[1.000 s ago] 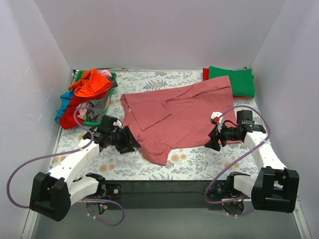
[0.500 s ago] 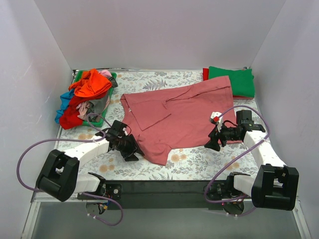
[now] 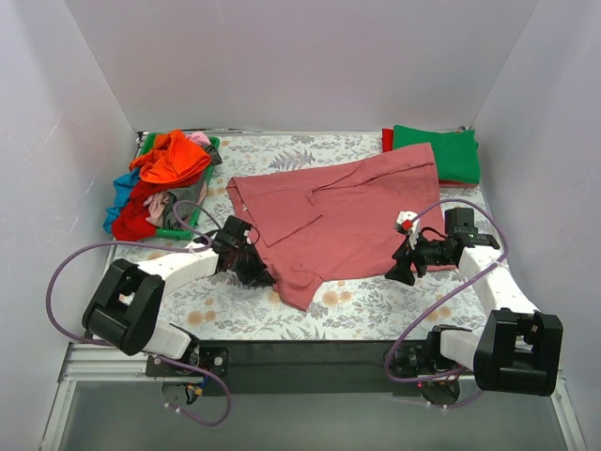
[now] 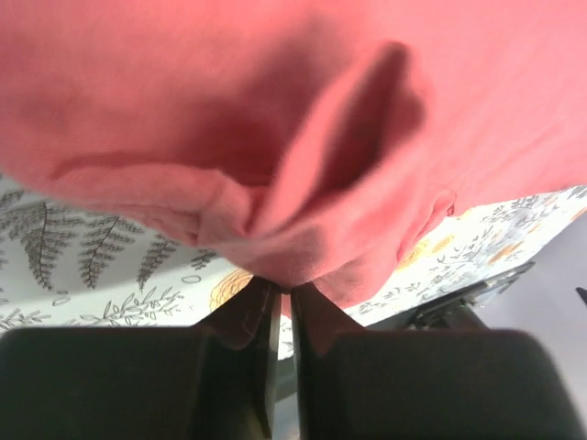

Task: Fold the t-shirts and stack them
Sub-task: Fold the tshirt

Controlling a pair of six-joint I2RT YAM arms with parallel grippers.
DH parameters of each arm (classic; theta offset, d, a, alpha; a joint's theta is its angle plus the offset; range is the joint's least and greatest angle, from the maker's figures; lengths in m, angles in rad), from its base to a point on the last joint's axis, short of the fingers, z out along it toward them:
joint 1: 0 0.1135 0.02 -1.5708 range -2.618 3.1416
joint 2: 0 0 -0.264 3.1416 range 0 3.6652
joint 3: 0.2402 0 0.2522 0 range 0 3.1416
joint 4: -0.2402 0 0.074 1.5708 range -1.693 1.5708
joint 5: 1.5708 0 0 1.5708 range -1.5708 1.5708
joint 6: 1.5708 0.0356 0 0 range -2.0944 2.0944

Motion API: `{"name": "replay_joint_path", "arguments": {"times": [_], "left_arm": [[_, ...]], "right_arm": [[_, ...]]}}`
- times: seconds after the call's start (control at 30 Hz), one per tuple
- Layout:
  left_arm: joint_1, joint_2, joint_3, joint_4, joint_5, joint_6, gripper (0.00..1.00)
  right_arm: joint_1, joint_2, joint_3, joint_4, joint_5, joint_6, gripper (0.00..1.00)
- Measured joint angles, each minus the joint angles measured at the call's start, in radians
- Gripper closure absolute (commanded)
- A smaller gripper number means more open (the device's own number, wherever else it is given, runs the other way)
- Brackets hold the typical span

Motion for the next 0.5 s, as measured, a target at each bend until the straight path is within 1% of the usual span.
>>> {"name": "replay_joint_path", "arguments": {"times": [0.27, 0.43, 0.5], "left_arm": [[-0.001, 0.004, 0.083, 0.002, -0.009, 0.054, 1.00], [-0.002, 0.028, 0.177, 0.007, 0.017, 0.100, 1.00], [-0.002, 0.063, 0.216, 0.011, 0.034, 0.118, 0.94]], "right_arm": [[0.000, 0.000, 0.000, 0.000, 0.000, 0.000, 0.28], [0.000, 0.000, 0.000, 0.000, 0.000, 0.000, 0.28], [0.000, 0.000, 0.000, 0.000, -0.001, 0.000, 0.28]]}}
